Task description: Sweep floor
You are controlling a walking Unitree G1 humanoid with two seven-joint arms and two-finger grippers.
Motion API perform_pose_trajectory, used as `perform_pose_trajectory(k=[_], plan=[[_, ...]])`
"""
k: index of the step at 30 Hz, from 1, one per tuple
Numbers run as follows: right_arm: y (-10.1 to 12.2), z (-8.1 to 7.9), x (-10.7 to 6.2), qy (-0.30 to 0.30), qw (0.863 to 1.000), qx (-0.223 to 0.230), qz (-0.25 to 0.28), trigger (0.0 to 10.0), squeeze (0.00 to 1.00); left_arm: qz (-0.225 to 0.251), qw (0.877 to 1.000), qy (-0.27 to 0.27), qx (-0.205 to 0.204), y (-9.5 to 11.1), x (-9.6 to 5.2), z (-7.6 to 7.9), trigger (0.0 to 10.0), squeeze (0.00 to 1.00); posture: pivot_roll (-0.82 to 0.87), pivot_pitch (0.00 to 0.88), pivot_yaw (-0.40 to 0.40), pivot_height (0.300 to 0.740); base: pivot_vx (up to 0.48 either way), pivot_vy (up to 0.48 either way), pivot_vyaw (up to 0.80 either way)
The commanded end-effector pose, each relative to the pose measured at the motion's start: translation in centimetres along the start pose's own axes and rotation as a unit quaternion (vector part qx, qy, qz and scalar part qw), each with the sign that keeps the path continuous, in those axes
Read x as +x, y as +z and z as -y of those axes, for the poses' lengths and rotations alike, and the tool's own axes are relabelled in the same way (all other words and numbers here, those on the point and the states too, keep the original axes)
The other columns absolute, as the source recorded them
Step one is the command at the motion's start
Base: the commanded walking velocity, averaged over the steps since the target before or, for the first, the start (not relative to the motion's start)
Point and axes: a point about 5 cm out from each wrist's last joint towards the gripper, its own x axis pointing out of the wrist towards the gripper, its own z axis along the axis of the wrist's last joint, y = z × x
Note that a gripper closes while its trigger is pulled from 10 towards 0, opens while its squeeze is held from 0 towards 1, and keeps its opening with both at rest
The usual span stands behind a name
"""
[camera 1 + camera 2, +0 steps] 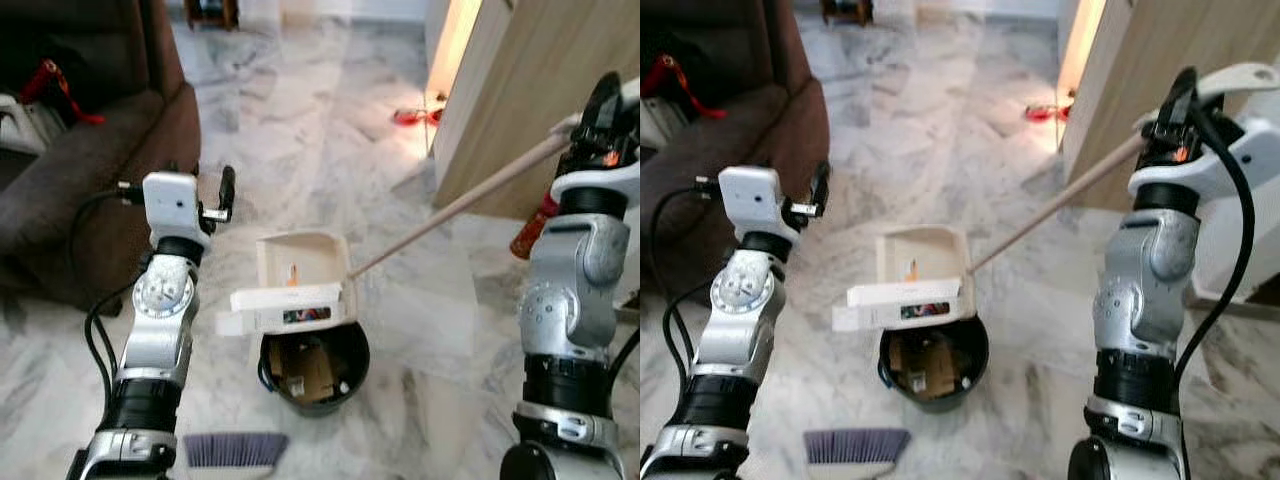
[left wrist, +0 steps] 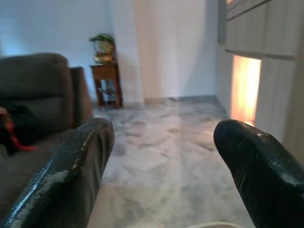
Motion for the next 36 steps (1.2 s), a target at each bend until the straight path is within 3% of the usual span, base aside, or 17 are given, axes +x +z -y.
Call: perform_pose_trajectory(k=[1, 16, 20, 27, 31, 36], plan=[[2.4, -1.6, 0.5, 0.035, 0.997, -0.011, 0.064, 10.0, 0.00, 0.009, 1.000, 0.007, 0.001, 0.3, -0.1, -0.7, 10.0, 0.00, 0.12, 0.124, -0.032, 0.740, 0.000, 0.000, 0.00], [3.6, -3.6, -0.2, 0.093, 0.985, -0.096, 0.109, 10.0, 0.00, 0.011, 1.000, 0.004, -0.002, 0.3, -0.1, -0.5, 10.0, 0.00, 0.12, 0.115, -0.029, 0.740, 0.000, 0.000, 0.00], [4.5, -5.5, -1.1, 0.125, 0.972, -0.129, 0.148, 10.0, 0.00, 0.014, 1.000, 0.001, -0.003, 0.4, -0.1, -0.5, 10.0, 0.00, 0.12, 0.107, -0.029, 0.740, 0.000, 0.000, 0.00], [4.5, -6.7, -1.9, 0.136, 0.968, -0.132, 0.163, 10.0, 0.00, 0.015, 1.000, 0.004, -0.004, 0.4, 0.0, -0.6, 10.0, 0.00, 0.11, 0.115, -0.036, 0.740, 0.000, 0.000, 0.00], [4.1, -8.0, -2.9, 0.129, 0.972, -0.110, 0.159, 10.0, 0.00, 0.013, 1.000, 0.006, -0.003, 0.4, -0.2, -0.7, 10.0, 0.00, 0.12, 0.120, -0.038, 0.740, 0.000, 0.000, 0.00], [4.0, -10.0, -4.6, 0.162, 0.964, -0.121, 0.173, 10.0, 0.00, 0.014, 1.000, 0.009, 0.000, 0.4, -0.2, -1.0, 10.0, 0.00, 0.12, 0.123, -0.038, 0.740, 0.000, 0.000, 0.00]])
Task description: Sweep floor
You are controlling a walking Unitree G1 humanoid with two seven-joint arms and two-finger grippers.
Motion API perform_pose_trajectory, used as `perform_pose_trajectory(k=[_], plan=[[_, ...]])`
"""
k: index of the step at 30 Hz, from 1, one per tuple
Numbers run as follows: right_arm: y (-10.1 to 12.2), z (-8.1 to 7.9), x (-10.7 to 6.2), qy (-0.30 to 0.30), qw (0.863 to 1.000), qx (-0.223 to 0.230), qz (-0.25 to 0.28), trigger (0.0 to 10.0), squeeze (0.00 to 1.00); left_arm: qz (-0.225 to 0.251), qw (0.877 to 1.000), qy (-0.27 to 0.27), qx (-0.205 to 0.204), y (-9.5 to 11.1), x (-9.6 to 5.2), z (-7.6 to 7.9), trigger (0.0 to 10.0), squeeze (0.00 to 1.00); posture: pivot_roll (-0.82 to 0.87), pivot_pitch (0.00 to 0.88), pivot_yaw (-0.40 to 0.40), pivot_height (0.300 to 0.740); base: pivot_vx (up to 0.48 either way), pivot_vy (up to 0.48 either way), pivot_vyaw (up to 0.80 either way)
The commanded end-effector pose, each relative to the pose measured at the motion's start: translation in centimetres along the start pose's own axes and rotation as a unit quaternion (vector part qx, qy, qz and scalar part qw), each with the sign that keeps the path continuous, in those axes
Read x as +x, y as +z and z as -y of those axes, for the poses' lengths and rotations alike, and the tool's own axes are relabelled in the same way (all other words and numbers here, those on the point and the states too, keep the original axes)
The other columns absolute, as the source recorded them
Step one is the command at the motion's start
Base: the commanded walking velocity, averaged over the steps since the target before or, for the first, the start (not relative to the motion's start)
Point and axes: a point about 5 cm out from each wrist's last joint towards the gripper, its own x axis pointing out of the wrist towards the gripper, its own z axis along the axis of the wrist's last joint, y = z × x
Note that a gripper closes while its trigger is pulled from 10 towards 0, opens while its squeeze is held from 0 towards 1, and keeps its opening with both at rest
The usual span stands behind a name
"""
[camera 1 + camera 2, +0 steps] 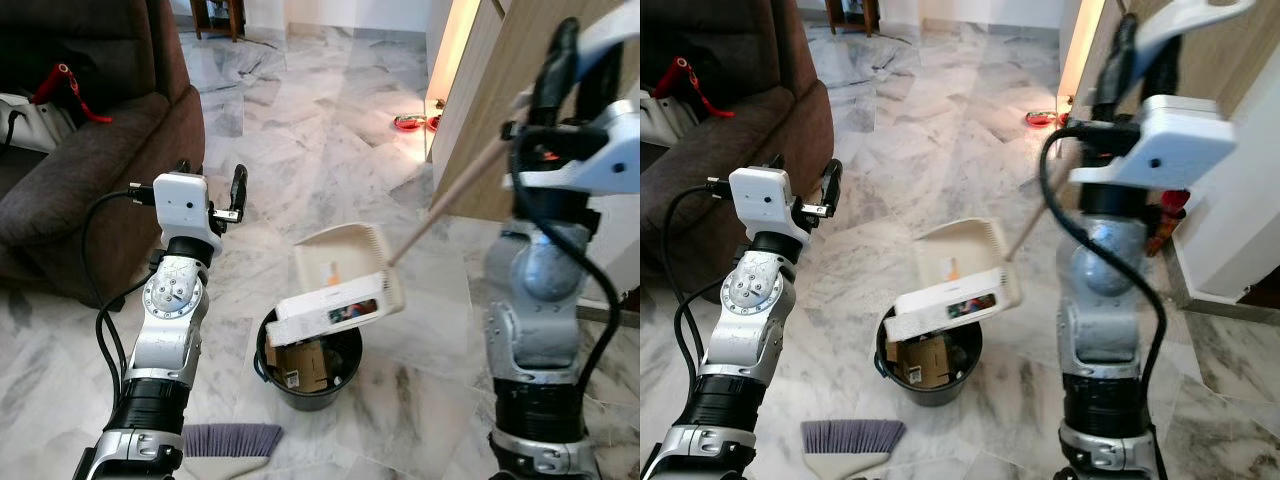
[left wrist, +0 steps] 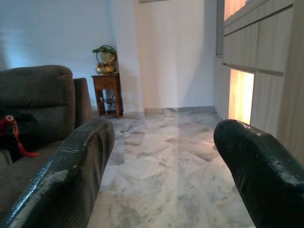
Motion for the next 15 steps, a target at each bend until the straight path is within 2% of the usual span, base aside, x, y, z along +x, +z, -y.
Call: perform_pose_trajectory(k=[1, 4, 11, 15], plan=[[2.2, -0.4, 0.2, 0.009, 0.998, -0.007, 0.061, 10.0, 0.00, 0.006, 1.000, 0.001, 0.004, 0.3, -0.1, -0.2, 10.0, 0.00, 0.12, 0.123, -0.038, 0.740, 0.000, 0.000, 0.00], [2.4, -2.4, -0.9, 0.052, 0.996, -0.010, 0.066, 10.0, 0.00, 0.006, 1.000, 0.000, 0.002, 0.2, -0.1, -0.1, 10.0, 0.00, 0.12, 0.122, -0.038, 0.740, 0.000, 0.000, 0.00], [2.5, -3.0, -1.4, 0.052, 0.997, 0.005, 0.059, 10.0, 0.00, 0.007, 1.000, 0.001, 0.000, 0.2, -0.1, 0.0, 10.0, 0.00, 0.12, 0.121, -0.043, 0.740, 0.000, 0.000, 0.00], [3.1, -3.7, -2.0, 0.055, 0.995, -0.014, 0.078, 10.0, 0.00, 0.008, 1.000, 0.002, 0.000, 0.2, -0.1, -0.1, 10.0, 0.00, 0.12, 0.121, -0.048, 0.740, 0.000, 0.000, 0.00]])
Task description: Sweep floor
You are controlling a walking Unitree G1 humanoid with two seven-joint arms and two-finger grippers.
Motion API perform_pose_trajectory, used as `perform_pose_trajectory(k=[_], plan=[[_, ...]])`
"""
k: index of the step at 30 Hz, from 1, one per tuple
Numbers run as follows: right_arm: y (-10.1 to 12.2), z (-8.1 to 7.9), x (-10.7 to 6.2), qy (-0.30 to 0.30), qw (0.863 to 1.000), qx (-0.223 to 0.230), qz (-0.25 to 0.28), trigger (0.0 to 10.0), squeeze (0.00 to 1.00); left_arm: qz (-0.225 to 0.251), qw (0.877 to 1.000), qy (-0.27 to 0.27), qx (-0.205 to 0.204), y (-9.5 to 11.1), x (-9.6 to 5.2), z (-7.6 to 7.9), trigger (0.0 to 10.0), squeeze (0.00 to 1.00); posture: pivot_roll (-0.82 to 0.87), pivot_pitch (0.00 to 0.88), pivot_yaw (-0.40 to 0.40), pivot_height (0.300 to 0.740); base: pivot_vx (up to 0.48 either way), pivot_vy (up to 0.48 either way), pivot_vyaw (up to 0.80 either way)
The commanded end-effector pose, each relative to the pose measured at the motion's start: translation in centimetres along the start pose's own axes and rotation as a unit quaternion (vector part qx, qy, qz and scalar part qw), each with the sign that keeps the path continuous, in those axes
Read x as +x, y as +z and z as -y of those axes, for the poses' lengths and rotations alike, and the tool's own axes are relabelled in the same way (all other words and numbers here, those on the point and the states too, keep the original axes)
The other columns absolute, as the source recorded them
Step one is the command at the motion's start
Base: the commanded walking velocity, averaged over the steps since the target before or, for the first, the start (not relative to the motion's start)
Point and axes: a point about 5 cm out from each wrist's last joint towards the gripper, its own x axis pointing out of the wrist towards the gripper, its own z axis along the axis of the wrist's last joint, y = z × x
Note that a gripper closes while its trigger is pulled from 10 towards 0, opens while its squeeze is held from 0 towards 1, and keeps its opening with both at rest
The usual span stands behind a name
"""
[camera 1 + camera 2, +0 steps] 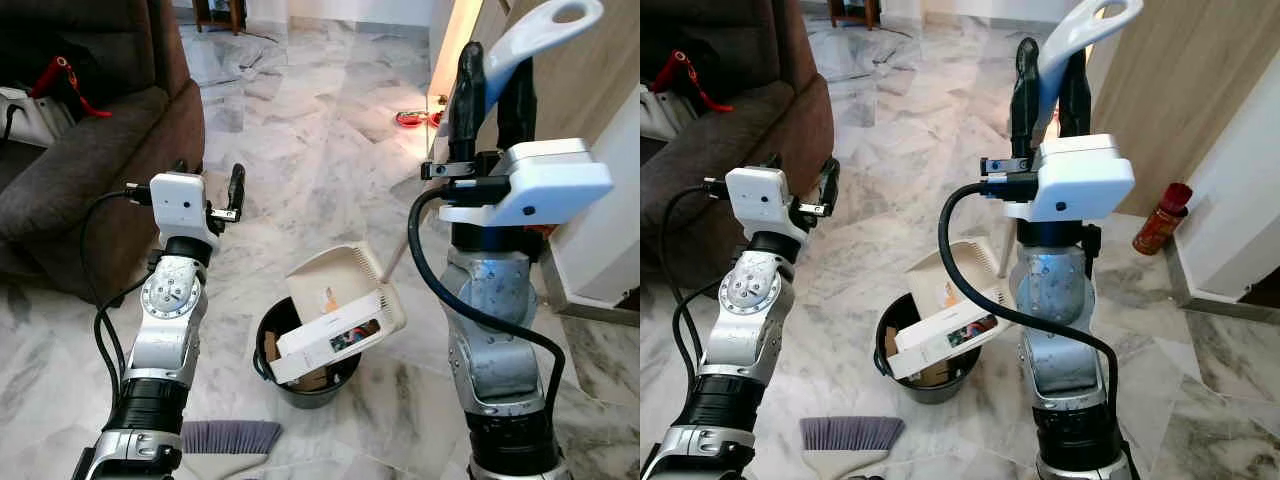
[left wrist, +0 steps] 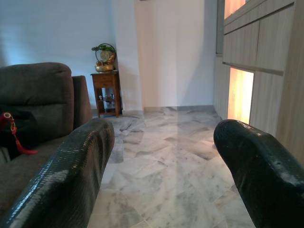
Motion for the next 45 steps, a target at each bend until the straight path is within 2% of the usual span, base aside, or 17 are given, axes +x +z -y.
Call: perform_pose_trajectory(k=[1, 9, 14, 20, 29, 33, 35, 38, 44, 45], plan=[[2.4, -0.1, 0.3, -0.003, 0.998, -0.010, 0.068, 10.0, 0.00, 0.007, 1.000, 0.002, 0.002, 0.2, -0.1, -0.1, 10.0, 0.00, 0.12, 0.121, -0.048, 0.740, 0.000, 0.000, 0.00], [3.1, -0.6, 0.1, -0.005, 0.993, -0.067, 0.094, 10.0, 0.00, 0.007, 1.000, 0.003, 0.001, 0.2, -0.1, 0.0, 10.0, 0.00, 0.12, 0.119, -0.052, 0.740, 0.000, 0.000, 0.00], [3.4, -0.5, -0.1, -0.030, 0.988, -0.106, 0.105, 10.0, 0.00, 0.008, 1.000, 0.005, 0.001, 0.3, -0.1, -0.1, 10.0, 0.00, 0.12, 0.119, -0.055, 0.740, 0.000, 0.000, 0.00], [4.2, -1.1, -0.2, -0.013, 0.980, -0.139, 0.140, 10.0, 0.00, 0.008, 1.000, 0.005, 0.000, 0.3, -0.1, -0.1, 10.0, 0.00, 0.12, 0.118, -0.056, 0.740, 0.000, 0.000, 0.00], [4.7, -1.5, -0.5, -0.017, 0.977, -0.147, 0.154, 10.0, 0.00, 0.009, 1.000, 0.005, 0.000, 0.3, -0.1, -0.1, 10.0, 0.00, 0.12, 0.117, -0.060, 0.740, 0.000, 0.000, 0.00], [4.8, -1.8, -0.7, -0.006, 0.975, -0.150, 0.163, 10.0, 0.00, 0.009, 1.000, 0.006, 0.000, 0.3, -0.1, 0.0, 10.0, 0.00, 0.12, 0.116, -0.062, 0.740, 0.000, 0.000, 0.00], [4.9, -2.3, -0.9, 0.017, 0.970, -0.166, 0.179, 10.0, 0.00, 0.009, 1.000, 0.007, -0.001, 0.2, -0.1, 0.0, 10.0, 0.00, 0.12, 0.117, -0.063, 0.740, 0.000, 0.000, 0.00], [4.6, -1.9, -0.8, -0.010, 0.979, -0.137, 0.150, 10.0, 0.00, 0.009, 1.000, 0.008, -0.001, 0.2, -0.2, -0.1, 10.0, 0.00, 0.12, 0.116, -0.064, 0.740, 0.000, 0.000, 0.00], [4.7, -2.1, -0.8, 0.006, 0.973, -0.158, 0.168, 10.0, 0.00, 0.008, 1.000, 0.008, -0.001, 0.2, -0.2, -0.1, 10.0, 0.00, 0.12, 0.114, -0.064, 0.740, 0.000, 0.000, 0.00], [4.6, -1.9, -0.8, -0.003, 0.977, -0.146, 0.156, 10.0, 0.00, 0.009, 1.000, 0.008, -0.002, 0.2, -0.2, 0.0, 10.0, 0.00, 0.12, 0.113, -0.066, 0.740, 0.000, 0.000, 0.00]])
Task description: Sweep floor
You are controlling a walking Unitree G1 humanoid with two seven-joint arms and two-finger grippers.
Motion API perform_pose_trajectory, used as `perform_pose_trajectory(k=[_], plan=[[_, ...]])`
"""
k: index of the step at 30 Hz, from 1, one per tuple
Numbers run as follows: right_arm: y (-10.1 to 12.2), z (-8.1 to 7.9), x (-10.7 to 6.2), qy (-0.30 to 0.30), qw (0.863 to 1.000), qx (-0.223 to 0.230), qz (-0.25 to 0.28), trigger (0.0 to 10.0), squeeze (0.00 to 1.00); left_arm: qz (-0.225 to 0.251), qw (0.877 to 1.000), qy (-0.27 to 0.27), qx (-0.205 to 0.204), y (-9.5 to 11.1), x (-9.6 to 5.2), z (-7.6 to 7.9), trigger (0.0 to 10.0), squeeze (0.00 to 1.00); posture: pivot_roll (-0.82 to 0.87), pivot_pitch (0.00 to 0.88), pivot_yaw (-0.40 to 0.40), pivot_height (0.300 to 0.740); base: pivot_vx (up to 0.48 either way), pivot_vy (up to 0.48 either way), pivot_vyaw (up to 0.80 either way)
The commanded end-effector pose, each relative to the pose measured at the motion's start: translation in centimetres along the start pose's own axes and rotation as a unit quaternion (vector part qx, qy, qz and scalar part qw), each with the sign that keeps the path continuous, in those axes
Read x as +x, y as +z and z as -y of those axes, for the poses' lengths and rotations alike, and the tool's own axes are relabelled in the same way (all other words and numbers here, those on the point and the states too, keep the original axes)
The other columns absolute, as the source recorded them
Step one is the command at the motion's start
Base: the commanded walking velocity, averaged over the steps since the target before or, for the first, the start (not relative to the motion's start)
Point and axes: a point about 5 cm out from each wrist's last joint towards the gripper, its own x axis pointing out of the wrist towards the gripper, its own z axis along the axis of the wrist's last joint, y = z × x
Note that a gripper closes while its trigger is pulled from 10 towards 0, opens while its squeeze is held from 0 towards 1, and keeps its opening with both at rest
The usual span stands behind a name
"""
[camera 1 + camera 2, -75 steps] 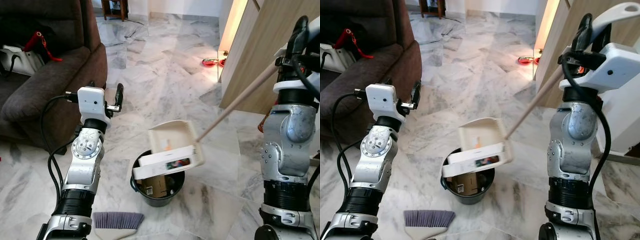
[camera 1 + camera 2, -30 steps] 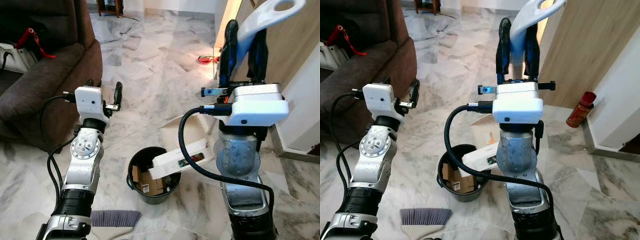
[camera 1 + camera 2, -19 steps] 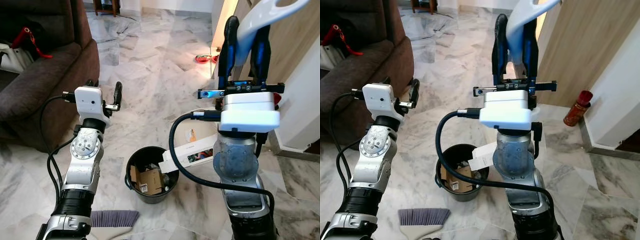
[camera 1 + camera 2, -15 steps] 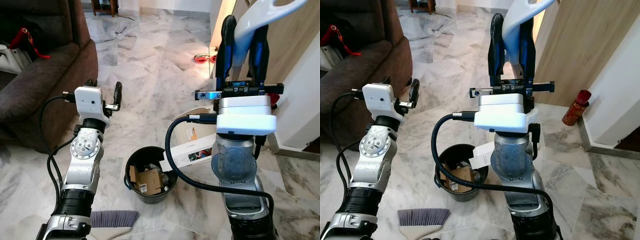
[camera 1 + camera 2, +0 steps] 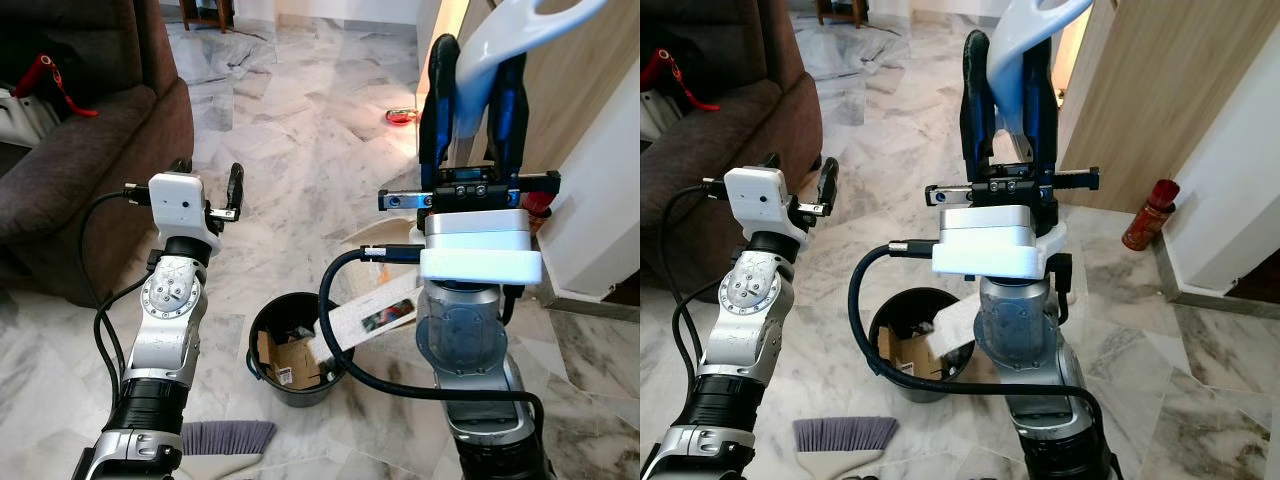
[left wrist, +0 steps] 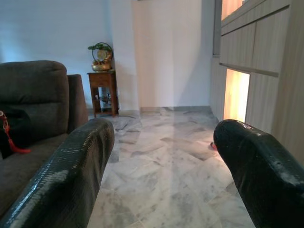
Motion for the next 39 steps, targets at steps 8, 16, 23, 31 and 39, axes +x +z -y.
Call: perform_pose_trajectory(k=[8, 16, 23, 31, 39], plan=[[1.0, 0.9, 0.7, -0.026, 0.999, 0.005, 0.029, 10.0, 0.00, 0.008, 1.000, 0.004, -0.002, 0.1, -0.1, 0.1, 10.0, 0.00, 0.12, 0.110, -0.069, 0.740, 0.000, 0.000, 0.00], [-1.2, 2.7, 1.1, -0.053, 0.998, -0.017, -0.016, 10.0, 0.00, 0.008, 1.000, 0.003, -0.004, 0.1, -0.1, 0.2, 10.0, 0.00, 0.11, 0.108, -0.069, 0.740, 0.000, 0.000, 0.00], [-3.9, 7.0, 1.8, -0.077, 0.989, -0.127, -0.021, 10.0, 0.00, 0.008, 1.000, 0.004, -0.002, 0.2, -0.1, 0.1, 10.0, 0.00, 0.11, 0.110, -0.065, 0.740, 0.000, 0.000, 0.00], [-6.2, 9.8, 1.1, -0.089, 0.977, -0.183, -0.063, 10.0, 0.00, 0.007, 1.000, -0.001, -0.003, 0.1, -0.1, 0.2, 10.0, 0.00, 0.11, 0.115, -0.062, 0.740, 0.000, 0.000, 0.00], [-10.4, 11.1, -2.8, -0.125, 0.960, -0.107, -0.226, 10.0, 0.00, 0.002, 1.000, -0.011, -0.006, 0.1, -0.5, 0.3, 10.0, 0.00, 0.12, 0.124, -0.052, 0.740, 0.000, 0.000, 0.00]])
